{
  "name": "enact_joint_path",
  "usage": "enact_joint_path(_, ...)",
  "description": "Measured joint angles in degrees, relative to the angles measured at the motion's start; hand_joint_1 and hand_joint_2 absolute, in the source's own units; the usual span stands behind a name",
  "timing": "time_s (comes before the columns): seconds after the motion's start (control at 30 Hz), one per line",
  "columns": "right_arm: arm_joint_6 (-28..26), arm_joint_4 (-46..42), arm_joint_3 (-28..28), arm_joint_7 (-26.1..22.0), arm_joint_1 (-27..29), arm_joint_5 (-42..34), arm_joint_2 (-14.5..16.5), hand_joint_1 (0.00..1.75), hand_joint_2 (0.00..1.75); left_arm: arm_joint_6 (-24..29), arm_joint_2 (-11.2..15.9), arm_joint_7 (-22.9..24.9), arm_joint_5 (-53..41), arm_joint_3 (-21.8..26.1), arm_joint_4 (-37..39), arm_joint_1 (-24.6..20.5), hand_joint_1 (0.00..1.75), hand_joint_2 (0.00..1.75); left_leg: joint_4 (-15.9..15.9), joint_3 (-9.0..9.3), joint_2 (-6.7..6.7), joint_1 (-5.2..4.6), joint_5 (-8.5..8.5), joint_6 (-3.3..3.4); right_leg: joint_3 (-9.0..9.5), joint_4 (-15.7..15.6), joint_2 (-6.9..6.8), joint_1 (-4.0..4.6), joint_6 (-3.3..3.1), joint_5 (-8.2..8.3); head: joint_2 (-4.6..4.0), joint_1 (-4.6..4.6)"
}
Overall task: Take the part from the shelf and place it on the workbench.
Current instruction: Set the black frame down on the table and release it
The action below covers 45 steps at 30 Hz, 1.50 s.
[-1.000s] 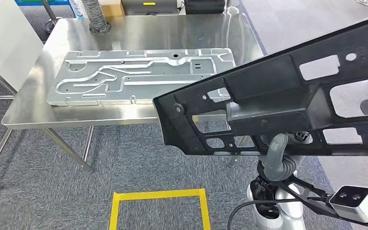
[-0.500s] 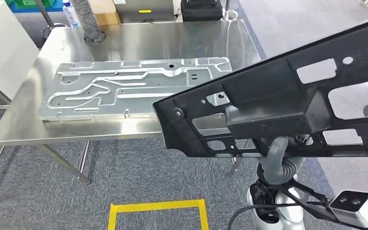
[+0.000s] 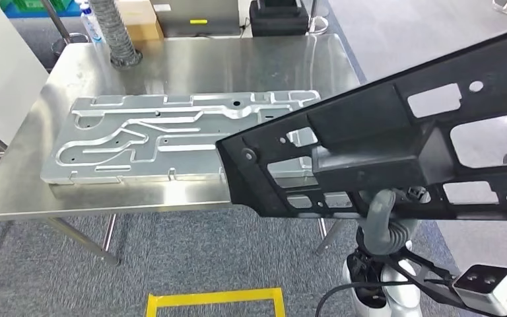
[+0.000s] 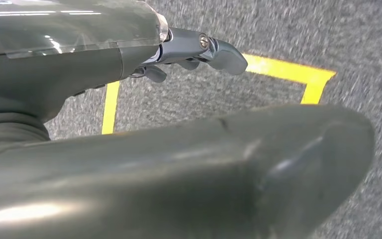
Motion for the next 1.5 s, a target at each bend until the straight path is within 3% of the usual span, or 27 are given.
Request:
enact_joint_path(0.07,-1.0,0.1,-0.4,0.0,-0.2,0.6,-0.3,1.75,1.75,0.0,-0.1,-0.1,-0.2,0.1,0.0,-0.1,0.00,0.00,-0.5,1.02,-0.03,0.25,-0.20,0.41,-2.65,4.7,-0.05,-0.18,0.55,-1.14,0.00,0.00)
enact_joint_path(0.13,-2.1,0.5,-0.9,0.0,-0.3,1.2,-0.7,1.75,1.75,0.0,-0.1,-0.2,-0.4,0.3,0.0,-0.1,0.00,0.00,-0.6,1.70,-0.05,0.24,-0.81,0.65,-7.46,11.8,-0.07,-0.51,1.19,-3.55,0.00,0.00)
enact_joint_path(0.2,-3.8,1.3,-1.5,0.0,-0.6,1.6,-1.3,1.75,1.75,-0.1,-0.1,-0.3,-0.6,0.4,0.0,-0.1,0.00,0.00,-0.6,2.58,-0.11,0.25,-1.62,0.60,-10.89,14.8,-0.08,-0.86,1.64,-4.30,0.00,0.00)
enact_joint_path(0.23,-5.1,2.1,-1.8,0.0,-1.1,2.0,-1.7,1.75,1.75,-0.3,-0.1,-0.5,-0.8,0.6,0.0,-0.1,0.00,0.00,-0.6,3.18,-0.15,0.26,-2.09,0.51,-11.18,13.3,-0.10,-0.99,1.73,-2.83,0.00,0.00)
enact_joint_path(0.3,-9.0,5.1,-2.6,0.0,-3.6,3.3,-3.2,1.75,1.75,-0.5,-0.1,-0.8,-1.2,0.9,0.0,-0.1,0.00,0.00,-0.6,4.43,-0.14,0.27,-3.08,0.16,-9.51,6.1,-0.14,-1.12,1.59,2.88,0.00,0.01)
enact_joint_path(0.33,-11.1,7.4,-3.1,0.0,-5.4,4.0,-4.3,1.75,1.75,-0.6,-0.2,-1.0,-1.5,1.1,0.0,-0.2,0.00,0.00,-0.5,4.86,-0.12,0.23,-3.50,-0.07,-8.67,2.8,-0.18,-1.00,1.40,4.77,0.00,0.01)
enact_joint_path(0.4,-15.2,12.5,-4.4,0.1,-9.3,5.5,-6.4,1.75,1.75,-0.8,-0.2,-1.2,-1.9,1.4,0.0,-0.5,0.00,0.00,-0.4,5.07,-0.09,0.14,-4.02,-0.68,-8.07,-0.1,-0.26,-0.70,0.78,6.06,0.00,0.01)
enact_joint_path(0.5,-24.8,22.5,-5.9,0.8,-17.8,13.5,-9.3,1.75,1.75,-1.0,-0.3,-1.4,-2.8,1.5,0.0,-0.6,0.00,0.00,0.6,5.16,-0.03,0.05,-4.47,-1.63,-7.62,-0.5,-0.02,-0.81,-0.34,6.27,0.00,0.01)
enact_joint_path(0.53,-29.2,26.5,-6.1,1.7,-21.5,18.5,-10.2,1.75,1.75,-1.1,-0.3,-1.5,-3.2,1.5,0.0,-0.7,0.00,0.00,2.0,4.43,-0.01,0.07,-4.88,-1.82,-7.32,-0.6,0.05,-0.93,-0.66,6.20,0.00,0.02)
enact_joint_path(0.6,-35.6,33.6,-6.0,4.1,-28.5,27.8,-11.7,1.75,1.75,-1.1,-0.3,-1.6,-3.7,1.5,0.0,-1.0,0.00,0.00,8.4,0.60,0.00,0.24,-6.76,-2.11,-6.81,-0.6,0.07,-1.00,-1.07,5.92,0.00,0.02)
enact_joint_path(0.67,-37.7,39.0,-5.6,5.9,-33.6,32.4,-12.7,1.75,1.75,-1.2,-0.3,-1.7,-4.0,1.6,0.0,-0.9,0.00,0.00,15.4,-4.36,0.01,0.33,-9.30,-2.46,-6.21,-0.6,0.05,-0.87,-1.25,5.29,0.00,0.02)
enact_joint_path(0.7,-37.9,40.8,-5.4,6.5,-35.3,33.5,-12.8,1.75,1.75,-1.2,-0.4,-1.7,-4.1,1.7,0.0,-0.7,0.00,0.00,16.8,-5.93,0.01,0.34,-9.69,-2.50,-5.72,-0.6,0.05,-0.79,-1.26,4.90,0.00,0.02)
enact_joint_path(0.73,-38.4,42.2,-5.0,7.2,-36.5,34.8,-13.0,1.75,1.75,-1.2,-0.4,-1.7,-4.2,1.8,0.0,-0.6,0.00,0.00,16.2,-6.55,0.01,0.34,-8.97,-2.34,-5.08,-0.6,0.05,-0.69,-1.25,4.46,0.00,0.02)
enact_joint_path(0.77,-39.0,43.4,-4.6,8.2,-37.5,36.7,-13.1,1.75,1.75,-1.2,-0.4,-1.7,-4.4,1.8,0.0,-0.5,0.00,0.00,13.5,-6.25,0.01,0.30,-6.95,-2.00,-4.34,-0.6,0.00,-0.57,-1.21,3.99,0.00,0.02)
enact_joint_path(0.83,-40.8,46.3,-3.0,11.3,-39.9,43.4,-13.3,1.75,1.75,-1.3,-0.4,-1.7,-4.8,1.9,0.0,-0.4,0.00,0.00,5.7,-4.85,0.02,-0.01,-0.66,-1.15,-3.20,-0.5,-0.06,-0.39,-1.09,3.06,0.00,0.02)
enact_joint_path(0.9,-41.5,49.8,0.0,15.4,-43.5,52.7,-13.4,1.75,1.75,-1.4,-0.4,-1.8,-5.2,2.0,0.0,-0.6,0.00,0.00,1.1,-4.30,0.07,-0.48,3.13,-0.68,-3.13,-0.4,0.18,-0.30,-0.71,2.49,0.00,0.02)
enact_joint_path(1.03,-37.7,58.2,9.9,23.5,-52.8,75.4,-10.8,1.75,1.75,-1.6,-0.6,-1.8,-5.9,2.3,0.0,-1.5,0.00,0.00,-0.3,-3.78,0.44,-0.43,3.75,-0.05,-3.74,0.4,0.51,-0.38,0.38,1.42,0.00,0.03)
enact_joint_path(1.1,-35.2,62.8,15.6,25.8,-57.0,82.4,-7.7,1.75,1.75,-1.6,-0.8,-1.7,-6.3,2.4,0.0,-2.4,0.00,0.00,-0.9,-3.18,0.66,-0.11,3.72,0.37,-6.16,5.5,0.26,-0.59,0.82,-1.14,0.00,0.04)
enact_joint_path(1.17,-33.2,67.2,20.5,26.7,-59.2,85.4,-4.4,1.75,1.75,-1.6,-0.9,-1.6,-6.7,2.5,0.0,-3.1,0.00,0.00,-0.9,-2.87,0.54,0.03,3.38,0.55,-10.40,13.1,0.15,-0.91,1.26,-3.73,0.00,0.04)
enact_joint_path(1.2,-32.6,69.2,22.5,26.9,-59.6,86.0,-2.9,1.75,1.75,-1.6,-1.0,-1.5,-6.8,2.5,0.0,-3.3,0.00,0.00,-0.8,-2.66,0.34,0.12,3.16,0.48,-11.97,15.3,0.09,-1.09,1.45,-3.80,0.00,0.04)
enact_joint_path(1.23,-32.3,70.8,24.1,26.9,-59.8,86.3,-1.7,1.75,1.75,-1.6,-1.1,-1.4,-6.9,2.6,0.0,-3.4,0.00,0.00,-0.7,-2.42,0.08,0.23,2.91,0.33,-12.57,15.3,0.02,-1.24,1.58,-2.71,0.00,0.03)
enact_joint_path(1.3,-31.0,73.4,26.3,26.5,-60.3,85.9,0.5,1.75,1.75,-1.6,-1.3,-1.2,-7.1,2.7,0.0,-3.3,0.00,0.00,-0.3,-1.92,-0.48,0.43,2.29,-0.09,-10.82,9.3,-0.11,-1.45,1.56,2.10,0.00,0.04)
enact_joint_path(1.37,-28.3,76.1,27.6,25.7,-61.2,85.0,2.5,1.75,1.75,-1.6,-1.5,-1.2,-7.2,2.7,0.0,-3.2,0.00,0.00,0.2,-1.69,-0.82,0.38,1.67,-0.65,-8.23,2.5,-0.19,-1.25,1.15,5.34,0.00,0.03)
enact_joint_path(1.4,-26.7,77.5,28.3,25.5,-61.6,84.7,3.6,1.75,1.75,-1.7,-1.6,-1.2,-7.3,2.7,0.0,-3.2,0.00,0.00,0.2,-1.66,-0.89,0.36,1.49,-1.01,-7.58,0.8,-0.16,-1.06,0.90,5.78,0.00,0.03)
enact_joint_path(1.5,-22.3,82.1,30.4,25.9,-61.8,84.1,6.5,1.75,1.75,-1.8,-1.7,-1.1,-7.8,2.8,0.0,-3.2,0.00,0.00,0.0,-1.54,-0.81,0.50,1.31,-2.11,-7.13,-0.5,-0.03,-0.84,-0.02,5.75,0.00,0.03)
